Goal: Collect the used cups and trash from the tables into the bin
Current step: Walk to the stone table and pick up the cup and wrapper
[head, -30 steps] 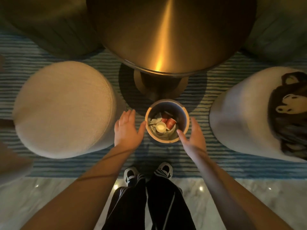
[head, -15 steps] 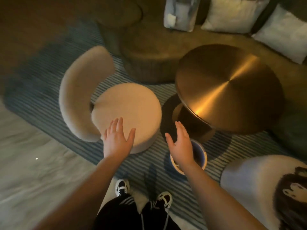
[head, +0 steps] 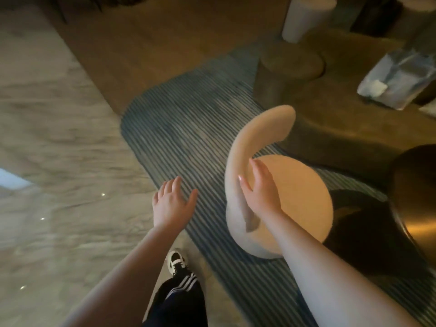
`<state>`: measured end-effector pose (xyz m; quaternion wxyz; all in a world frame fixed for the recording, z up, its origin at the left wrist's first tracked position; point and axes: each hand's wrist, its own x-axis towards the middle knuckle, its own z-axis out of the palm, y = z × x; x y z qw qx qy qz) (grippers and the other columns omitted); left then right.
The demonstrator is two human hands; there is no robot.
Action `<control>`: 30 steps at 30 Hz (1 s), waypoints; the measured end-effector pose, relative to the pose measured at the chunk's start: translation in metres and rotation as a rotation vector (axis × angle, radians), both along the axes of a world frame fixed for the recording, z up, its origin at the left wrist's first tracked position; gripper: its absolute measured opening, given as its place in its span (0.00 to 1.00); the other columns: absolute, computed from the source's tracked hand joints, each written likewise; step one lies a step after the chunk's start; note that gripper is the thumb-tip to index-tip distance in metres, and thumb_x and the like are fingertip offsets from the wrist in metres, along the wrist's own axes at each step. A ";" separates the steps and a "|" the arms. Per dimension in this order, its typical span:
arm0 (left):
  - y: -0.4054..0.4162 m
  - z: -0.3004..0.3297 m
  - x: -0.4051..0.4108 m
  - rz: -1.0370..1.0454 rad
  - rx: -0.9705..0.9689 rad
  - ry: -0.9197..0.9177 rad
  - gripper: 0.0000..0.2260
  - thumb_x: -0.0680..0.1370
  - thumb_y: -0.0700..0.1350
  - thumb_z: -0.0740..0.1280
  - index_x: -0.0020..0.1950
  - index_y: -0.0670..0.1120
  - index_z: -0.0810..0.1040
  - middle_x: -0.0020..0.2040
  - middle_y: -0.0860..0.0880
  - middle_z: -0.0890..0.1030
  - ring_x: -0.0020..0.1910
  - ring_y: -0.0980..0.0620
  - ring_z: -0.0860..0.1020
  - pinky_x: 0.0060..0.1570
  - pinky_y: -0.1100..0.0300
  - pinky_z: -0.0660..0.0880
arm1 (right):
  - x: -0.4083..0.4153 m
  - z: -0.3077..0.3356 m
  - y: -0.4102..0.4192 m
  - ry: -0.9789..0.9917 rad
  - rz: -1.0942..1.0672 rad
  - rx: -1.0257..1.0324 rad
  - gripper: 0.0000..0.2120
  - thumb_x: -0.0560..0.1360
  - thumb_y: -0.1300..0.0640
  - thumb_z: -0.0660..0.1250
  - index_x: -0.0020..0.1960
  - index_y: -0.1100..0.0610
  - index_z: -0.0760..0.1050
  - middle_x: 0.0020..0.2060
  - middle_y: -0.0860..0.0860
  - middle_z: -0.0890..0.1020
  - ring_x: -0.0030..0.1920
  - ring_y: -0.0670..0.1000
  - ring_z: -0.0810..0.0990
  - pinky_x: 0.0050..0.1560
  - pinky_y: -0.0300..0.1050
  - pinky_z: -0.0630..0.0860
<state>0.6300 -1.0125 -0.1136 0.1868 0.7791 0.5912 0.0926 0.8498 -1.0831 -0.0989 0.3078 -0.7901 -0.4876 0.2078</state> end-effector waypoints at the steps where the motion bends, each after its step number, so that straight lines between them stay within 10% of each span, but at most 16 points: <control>1: 0.025 -0.001 -0.013 -0.006 0.001 0.002 0.32 0.77 0.65 0.52 0.74 0.46 0.60 0.73 0.46 0.65 0.73 0.48 0.60 0.71 0.46 0.57 | -0.014 -0.001 0.027 0.006 0.014 0.001 0.28 0.79 0.44 0.58 0.76 0.52 0.57 0.75 0.52 0.61 0.74 0.50 0.58 0.70 0.42 0.55; 20: 0.383 0.010 -0.064 0.002 0.034 -0.048 0.33 0.77 0.65 0.51 0.76 0.47 0.56 0.75 0.47 0.62 0.74 0.48 0.57 0.72 0.47 0.53 | -0.071 -0.005 0.366 -0.072 -0.008 -0.075 0.25 0.80 0.49 0.60 0.74 0.56 0.61 0.73 0.55 0.65 0.72 0.52 0.63 0.69 0.45 0.63; 30: 0.703 0.003 0.024 -0.059 0.040 0.029 0.33 0.76 0.66 0.50 0.76 0.47 0.55 0.75 0.47 0.61 0.74 0.48 0.57 0.72 0.45 0.54 | 0.009 -0.027 0.666 -0.063 0.015 -0.075 0.25 0.80 0.47 0.58 0.74 0.55 0.62 0.72 0.53 0.65 0.72 0.51 0.63 0.67 0.42 0.61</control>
